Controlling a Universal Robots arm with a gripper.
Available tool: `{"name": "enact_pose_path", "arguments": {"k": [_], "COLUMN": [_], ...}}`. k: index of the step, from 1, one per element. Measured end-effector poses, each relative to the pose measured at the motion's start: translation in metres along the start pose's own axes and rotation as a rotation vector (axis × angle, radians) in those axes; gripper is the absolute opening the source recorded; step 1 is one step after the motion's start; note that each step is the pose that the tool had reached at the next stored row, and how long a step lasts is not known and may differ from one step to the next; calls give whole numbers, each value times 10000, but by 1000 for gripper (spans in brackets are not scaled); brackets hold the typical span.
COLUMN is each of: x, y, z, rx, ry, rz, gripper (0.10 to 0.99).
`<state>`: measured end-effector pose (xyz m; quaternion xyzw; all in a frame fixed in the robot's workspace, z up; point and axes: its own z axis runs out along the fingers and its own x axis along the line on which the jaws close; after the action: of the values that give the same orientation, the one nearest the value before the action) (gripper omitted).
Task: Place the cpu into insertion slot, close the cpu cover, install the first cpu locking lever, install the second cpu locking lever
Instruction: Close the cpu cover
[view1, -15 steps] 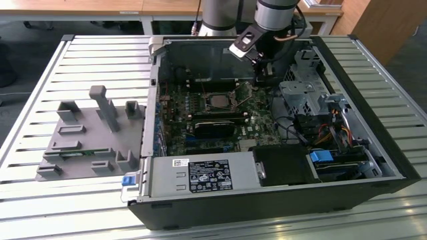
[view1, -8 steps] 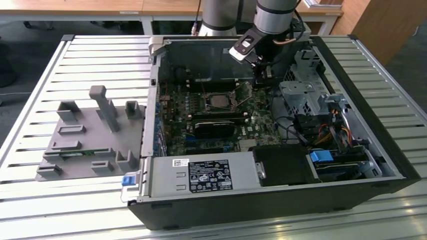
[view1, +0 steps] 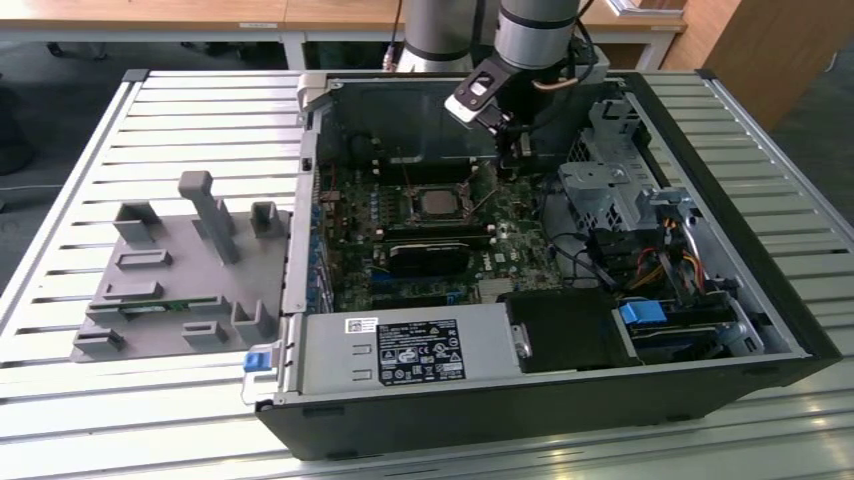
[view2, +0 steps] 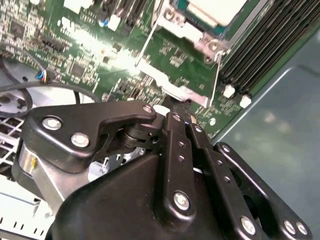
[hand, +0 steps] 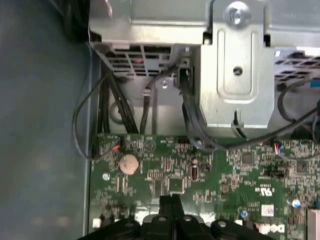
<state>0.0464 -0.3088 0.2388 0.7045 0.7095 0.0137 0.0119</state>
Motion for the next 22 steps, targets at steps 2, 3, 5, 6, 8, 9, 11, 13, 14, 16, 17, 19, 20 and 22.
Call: {"name": "enact_pose_path", "arguments": {"k": [2,3,5,6,8,9,11,13,14,16,17,19,20,22], "x": [0,0,0,0,-1,-2,-10,-26,-34,-44,-47,-51,-52,-53], "y": [-35,-48,-80,-93,-104,-109,-118,-134,-151,-193,-219,-279,-311,-367], "z": [-1,-2,-2,-3,-3,-3,-4,-4,-5,-6,-7,-9,-10,-13], "rx": [0,0,0,0,0,0,1,0,0,0,-1,-1,-1,-1], "ry": [-1,-1,0,0,1,0,-2,-3,-2,-1,-2,-2,-1,-2], "rz": [1,1,0,1,1,0,-2,-7,-10,-15,-18,-26,-28,-35], "gripper": [106,106,106,106,106,106,106,106,106,106,106,106,106,106]}}
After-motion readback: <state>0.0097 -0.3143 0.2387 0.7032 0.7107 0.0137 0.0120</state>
